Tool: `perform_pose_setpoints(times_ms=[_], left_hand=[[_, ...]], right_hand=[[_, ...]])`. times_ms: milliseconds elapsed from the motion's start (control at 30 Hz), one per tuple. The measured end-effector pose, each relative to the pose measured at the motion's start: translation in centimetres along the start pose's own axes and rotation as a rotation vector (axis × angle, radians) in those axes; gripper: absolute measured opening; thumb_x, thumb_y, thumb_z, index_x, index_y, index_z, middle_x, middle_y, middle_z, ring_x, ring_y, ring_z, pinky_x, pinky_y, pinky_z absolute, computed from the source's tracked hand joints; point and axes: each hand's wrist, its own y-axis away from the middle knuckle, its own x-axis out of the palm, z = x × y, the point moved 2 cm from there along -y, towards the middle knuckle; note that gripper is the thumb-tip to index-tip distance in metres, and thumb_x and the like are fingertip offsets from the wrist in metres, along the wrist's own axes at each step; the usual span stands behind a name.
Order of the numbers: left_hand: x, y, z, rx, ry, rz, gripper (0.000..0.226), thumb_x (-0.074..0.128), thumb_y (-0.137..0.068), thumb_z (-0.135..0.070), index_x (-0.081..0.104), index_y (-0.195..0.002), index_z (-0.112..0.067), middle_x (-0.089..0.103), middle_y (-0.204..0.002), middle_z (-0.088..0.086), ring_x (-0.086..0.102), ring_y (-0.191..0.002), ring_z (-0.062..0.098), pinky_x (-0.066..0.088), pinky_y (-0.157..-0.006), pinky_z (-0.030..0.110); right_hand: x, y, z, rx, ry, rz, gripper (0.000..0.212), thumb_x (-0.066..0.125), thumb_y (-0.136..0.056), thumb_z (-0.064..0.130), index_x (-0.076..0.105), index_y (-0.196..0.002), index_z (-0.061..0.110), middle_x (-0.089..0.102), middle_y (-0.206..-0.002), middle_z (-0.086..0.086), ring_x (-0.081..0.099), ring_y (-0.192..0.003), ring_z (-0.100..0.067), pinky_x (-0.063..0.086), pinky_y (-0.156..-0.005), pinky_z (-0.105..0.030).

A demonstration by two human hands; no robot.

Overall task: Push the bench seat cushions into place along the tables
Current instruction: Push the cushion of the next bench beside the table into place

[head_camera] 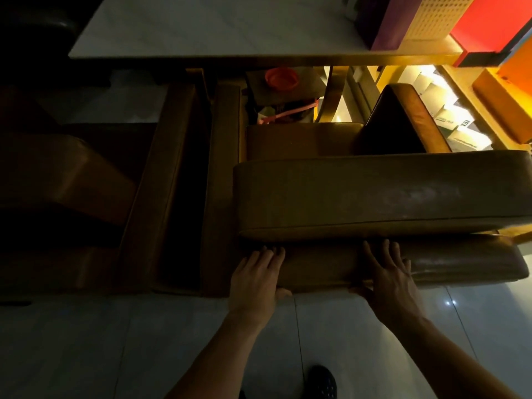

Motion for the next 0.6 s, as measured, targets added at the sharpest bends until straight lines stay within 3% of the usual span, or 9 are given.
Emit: perform_pose_setpoints(times_ms=[133, 233, 400, 600], left_hand=[[-0.2, -0.4, 0.2, 0.022, -0.005, -0.029, 0.089, 0.084, -0.051, -0.064, 0.06, -0.127, -0.025, 0.064, -0.114, -0.005, 0.059, -0.104, 0.018, 0.051, -0.085, 0.034], [-0.3, -0.7, 0.4, 0.027, 0.003, 0.009, 0.088, 0.078, -0.061, -0.065, 0.053, -0.135, -0.025, 0.06, -0.122, -0.005, 0.055, -0.111, 0.018, 0.048, -0.09, 0.035], [-0.9, -2.5, 0.9, -0.058, 0.06, 0.069, 0.084, 0.067, -0.078, -0.06, 0.032, -0.148, -0.03, 0.043, -0.142, -0.008, 0.038, -0.128, 0.017, 0.036, -0.104, 0.033], [-1.1, -2.2, 0.7, -0.122, 0.076, 0.053, 0.084, 0.071, -0.077, -0.057, 0.032, -0.147, -0.031, 0.043, -0.136, -0.009, 0.039, -0.125, 0.015, 0.038, -0.102, 0.032]], right_hand=[[-0.2, -0.4, 0.2, 0.007, -0.023, 0.032, 0.106, 0.069, -0.084, 0.052, -0.007, -0.153, 0.029, -0.005, -0.164, -0.018, -0.016, -0.145, -0.035, 0.012, -0.119, -0.061], [-0.5, -0.8, 0.4, 0.006, -0.025, 0.056, 0.105, 0.065, -0.087, 0.053, -0.015, -0.15, 0.028, -0.011, -0.163, -0.018, -0.019, -0.145, -0.036, 0.009, -0.12, -0.06], [-1.1, -2.5, 1.3, -0.004, -0.051, 0.024, 0.104, 0.069, -0.085, 0.051, -0.003, -0.157, 0.026, -0.008, -0.164, -0.019, -0.012, -0.149, -0.041, 0.007, -0.119, -0.06], [-0.6, -2.2, 1.6, -0.003, -0.042, -0.042, 0.103, 0.068, -0.083, 0.056, 0.006, -0.158, 0.024, 0.002, -0.164, -0.021, -0.006, -0.15, -0.04, 0.006, -0.118, -0.057]])
